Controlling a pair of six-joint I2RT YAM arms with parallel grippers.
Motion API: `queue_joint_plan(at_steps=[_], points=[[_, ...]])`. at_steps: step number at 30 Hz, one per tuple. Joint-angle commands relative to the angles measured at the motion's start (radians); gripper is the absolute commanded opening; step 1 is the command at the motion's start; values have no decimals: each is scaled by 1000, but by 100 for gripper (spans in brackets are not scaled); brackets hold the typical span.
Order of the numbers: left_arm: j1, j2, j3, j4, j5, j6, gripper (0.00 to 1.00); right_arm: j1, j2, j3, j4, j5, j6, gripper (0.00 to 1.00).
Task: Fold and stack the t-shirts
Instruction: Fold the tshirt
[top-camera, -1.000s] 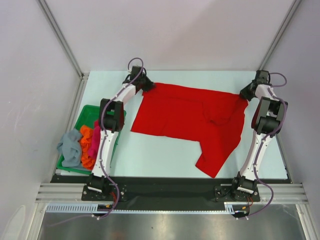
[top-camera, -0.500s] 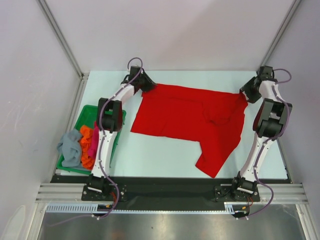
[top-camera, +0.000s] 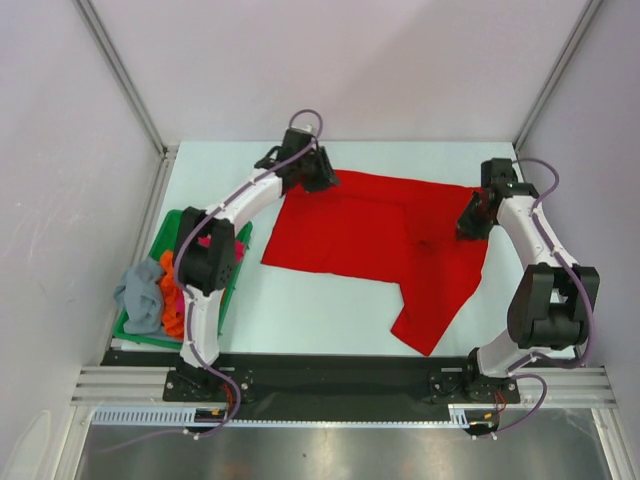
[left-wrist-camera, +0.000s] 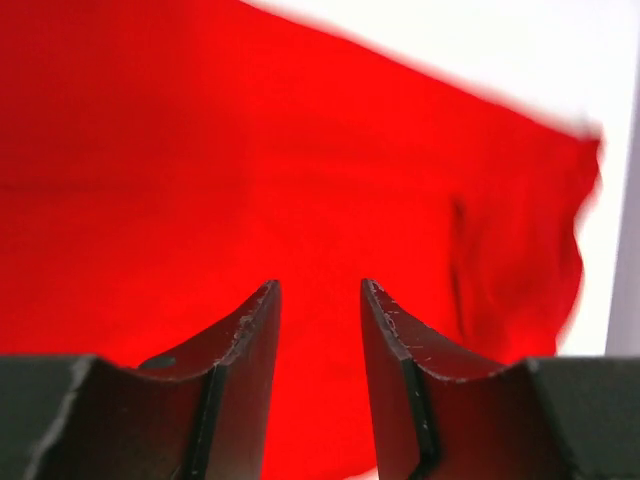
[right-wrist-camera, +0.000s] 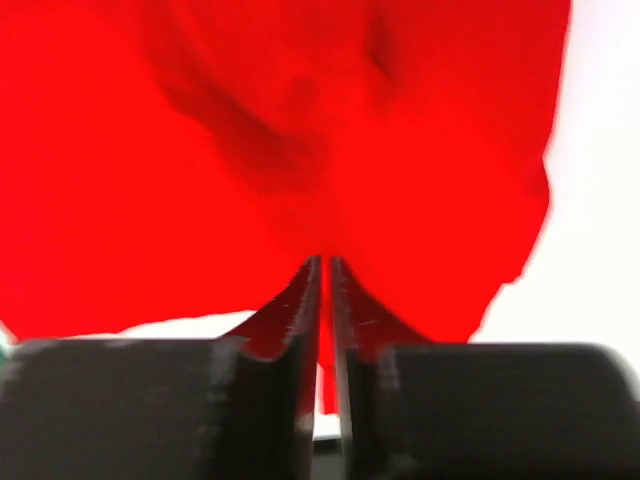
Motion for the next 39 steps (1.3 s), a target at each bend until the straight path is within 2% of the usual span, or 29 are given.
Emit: queue_joint_plan(at_steps=[1,4,8,11,25,39], points=[[-77,-119,-85,11,80,101,43,-36,-31,-73,63,-58,-20,9],[-128,-106,-107,-21,137,122,42,-62,32,-79,86,-101,-28,10],[-166,-61,-84,-61,175,139,41,-61,119,-90,178,-140,-40,22],[-169,-37,-78,-73,195,150,41,-84,179,-81,204,-160,-29,23],[-168,-15,-104,-76,221,167,40,-108,283,-35,222,-100,-75,21],[-163,-14,-96,-82,227,167,39,-120,340,2,239,-100,-91,24]])
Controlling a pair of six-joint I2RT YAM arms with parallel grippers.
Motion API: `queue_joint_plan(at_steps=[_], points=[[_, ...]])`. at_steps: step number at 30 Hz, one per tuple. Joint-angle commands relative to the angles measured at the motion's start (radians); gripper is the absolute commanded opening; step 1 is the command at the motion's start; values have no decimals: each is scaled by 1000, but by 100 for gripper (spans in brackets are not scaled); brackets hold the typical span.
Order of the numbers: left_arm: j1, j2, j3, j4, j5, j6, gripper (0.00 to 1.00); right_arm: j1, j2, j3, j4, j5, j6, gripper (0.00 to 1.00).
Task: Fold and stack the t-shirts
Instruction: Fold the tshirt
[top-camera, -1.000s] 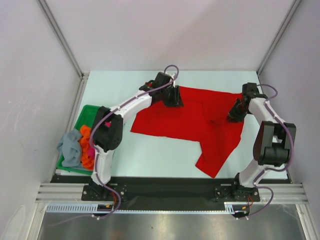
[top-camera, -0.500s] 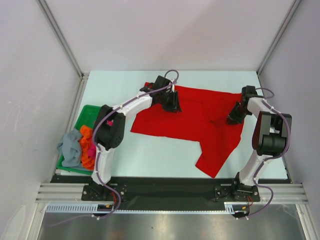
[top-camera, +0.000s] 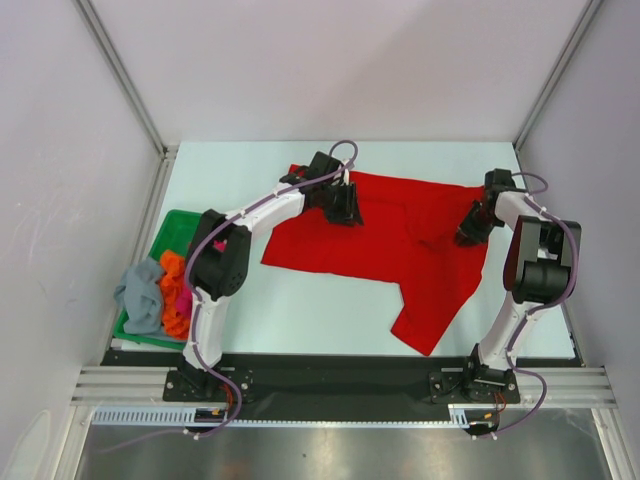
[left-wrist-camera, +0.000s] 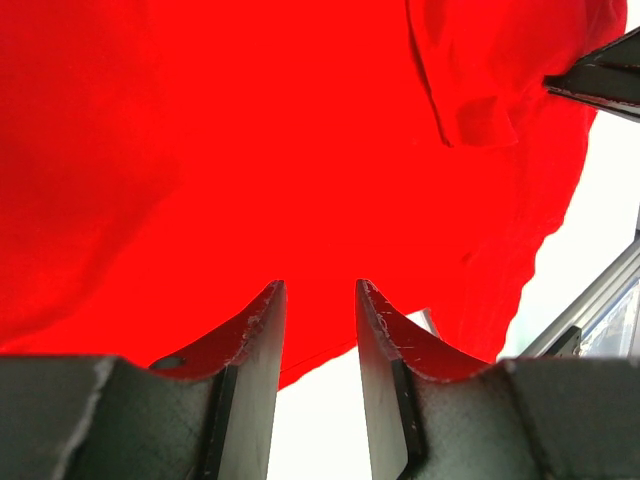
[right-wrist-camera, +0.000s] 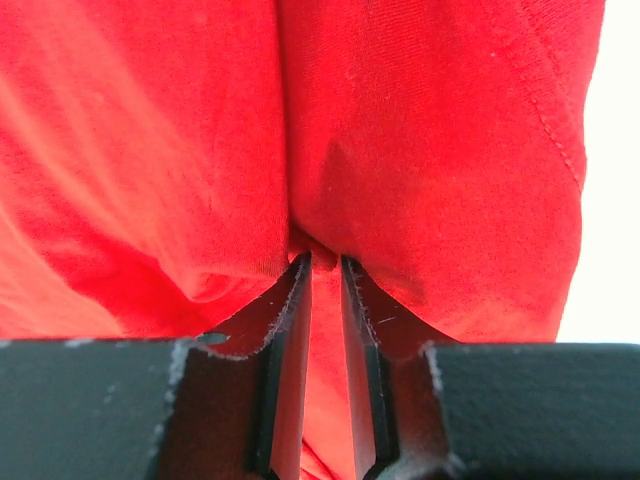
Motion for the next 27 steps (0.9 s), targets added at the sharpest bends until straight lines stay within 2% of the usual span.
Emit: queue_joint_plan(at_steps=[1,7,10,13,14,15,19,24,27], points=[[7,6,8,8,19,24,39,-5,14,38,13,4,-11,24],[9,0,5,7,22,27,39,-3,24,46,19,-8,-16,23],[10,-2,4,7,19,29,39,-2,18,50,13,-4,-16,19],[12,-3,1,7,22,29,39,-2,13,50,13,-10,-19,10],[12,-5,1,5,24,30,39,-2,11,50,15,-11,-19,1],[13,-6,-1,5,23,33,39,-2,10,50,16,-11,-18,0],[13,-11,-1,-1,19,38,39,-2,-1,67,-50,-7,-1,0],[13,-22,-6,-5,13,50,39,-3,-94,49,-209,3,54,0],[13,-20,-15,-2,15,53,39,0,-124,23,-249,9,71,0]])
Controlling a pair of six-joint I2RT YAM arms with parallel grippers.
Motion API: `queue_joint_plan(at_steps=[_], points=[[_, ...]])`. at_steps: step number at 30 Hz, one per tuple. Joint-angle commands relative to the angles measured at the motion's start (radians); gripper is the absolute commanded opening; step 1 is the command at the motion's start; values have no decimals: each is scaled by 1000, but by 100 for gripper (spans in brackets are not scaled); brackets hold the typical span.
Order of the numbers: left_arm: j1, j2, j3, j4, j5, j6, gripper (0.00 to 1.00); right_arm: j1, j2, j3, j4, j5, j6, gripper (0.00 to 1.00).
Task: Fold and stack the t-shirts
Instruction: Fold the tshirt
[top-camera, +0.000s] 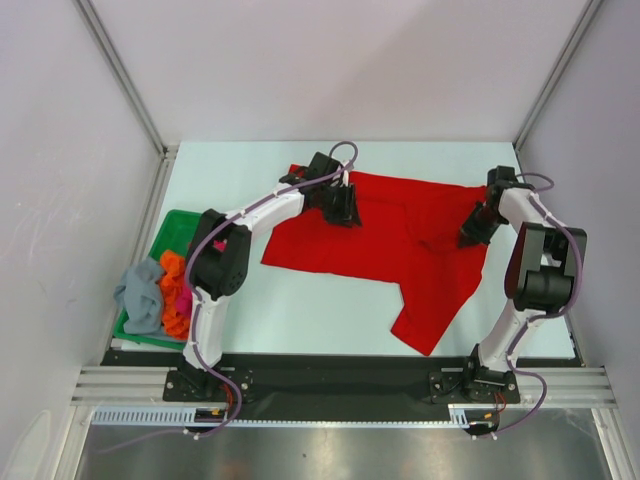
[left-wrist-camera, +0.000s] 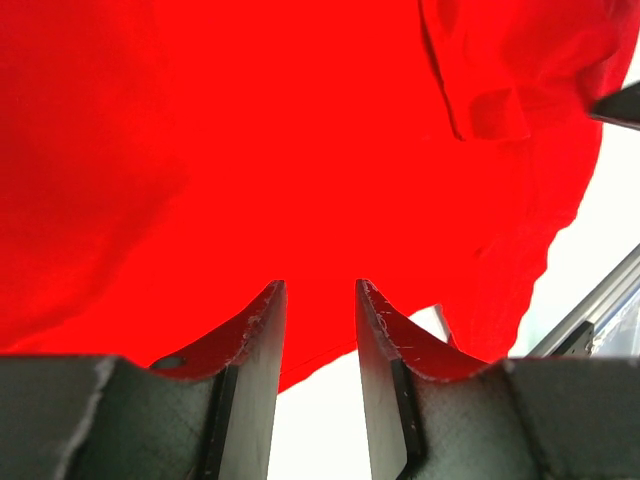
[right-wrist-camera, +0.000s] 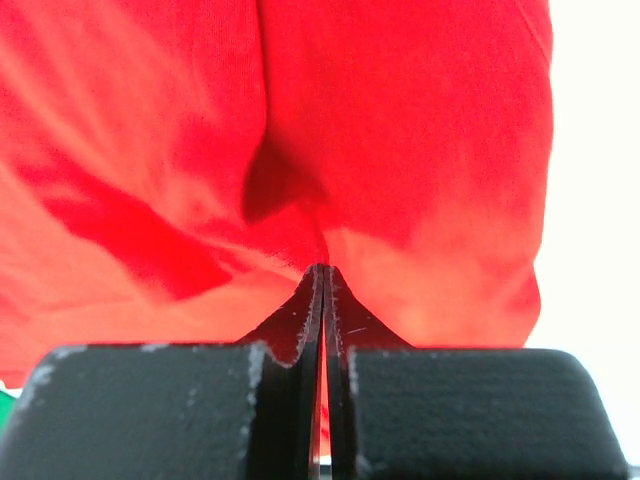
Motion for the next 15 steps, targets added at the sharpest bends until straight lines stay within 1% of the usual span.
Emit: queue_joint_plan(at_steps=[1,7,11,12,13,14,15], points=[[7,-23,-10,5,17,29,39,0,-86,-24,-99,7,39,0],[7,-9,18,-4,45,29,40,8,-108,-77,-91,6,87,0],[7,-26,10,-8,48,42,41,10,-91,-91,-88,18,100,0],[7,-27,9,-12,45,45,41,10,-91,-94,-88,26,99,1],[7,-35,7,-18,38,54,41,11,-91,-86,-94,32,79,14],[7,-36,5,-19,33,57,41,22,-95,-72,-100,32,79,20],[7,-41,2,-21,33,60,41,40,-103,-52,-110,85,44,28]])
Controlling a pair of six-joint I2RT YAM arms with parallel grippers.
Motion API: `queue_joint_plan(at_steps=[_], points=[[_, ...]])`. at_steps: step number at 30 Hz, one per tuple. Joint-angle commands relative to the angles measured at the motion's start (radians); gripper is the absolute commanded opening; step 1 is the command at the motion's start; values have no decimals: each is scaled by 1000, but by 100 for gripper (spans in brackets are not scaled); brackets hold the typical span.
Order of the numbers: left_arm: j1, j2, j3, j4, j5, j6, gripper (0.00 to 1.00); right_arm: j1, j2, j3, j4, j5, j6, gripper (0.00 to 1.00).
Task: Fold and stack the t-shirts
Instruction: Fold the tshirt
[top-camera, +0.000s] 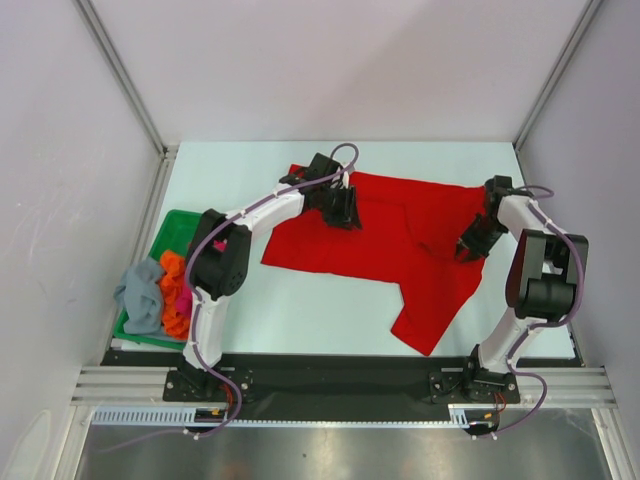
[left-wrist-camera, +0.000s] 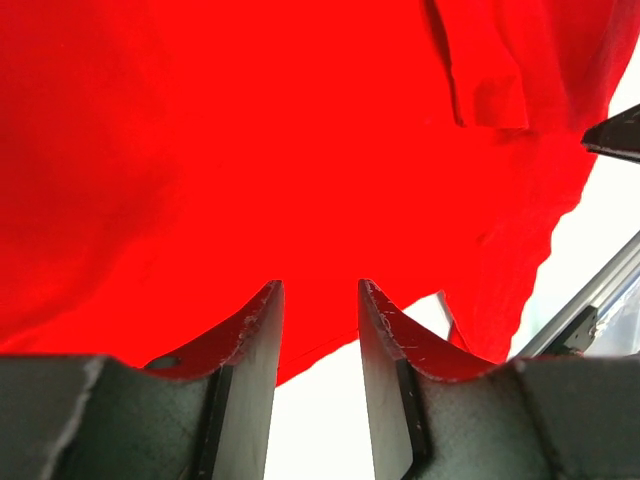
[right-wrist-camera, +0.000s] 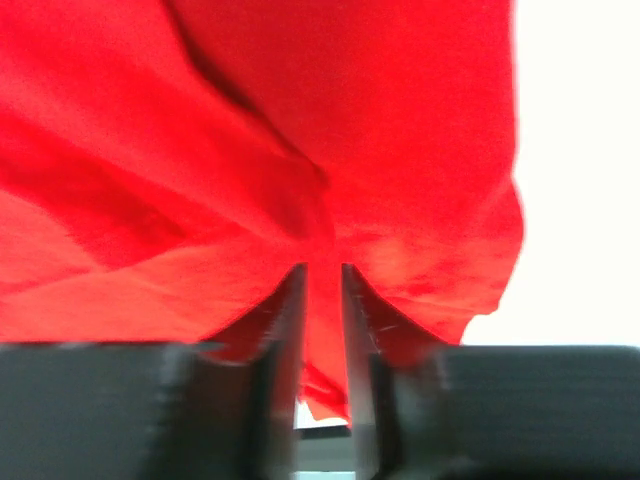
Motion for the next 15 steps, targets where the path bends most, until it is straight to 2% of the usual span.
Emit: queue_joint_plan(at_steps=[1,4,7,9,11,15], points=[[7,-44,5,-9,7,45,41,51,-48,57,-39,99,-55,39],[8,-58,-5,-7,2,45,41,176,-81,152,-68,233,-123,55],[11,-76,-17,-3,3,39,41,262,-79,234,-92,306,-147,57],[13,-89,-22,-1,3,39,41,320,-60,254,-48,294,-172,56],[16,-98,-33,2,3,39,41,354,-2,292,-25,294,-209,50],[28,-136,-79,16,10,28,41,416,132,390,-43,305,-252,33]])
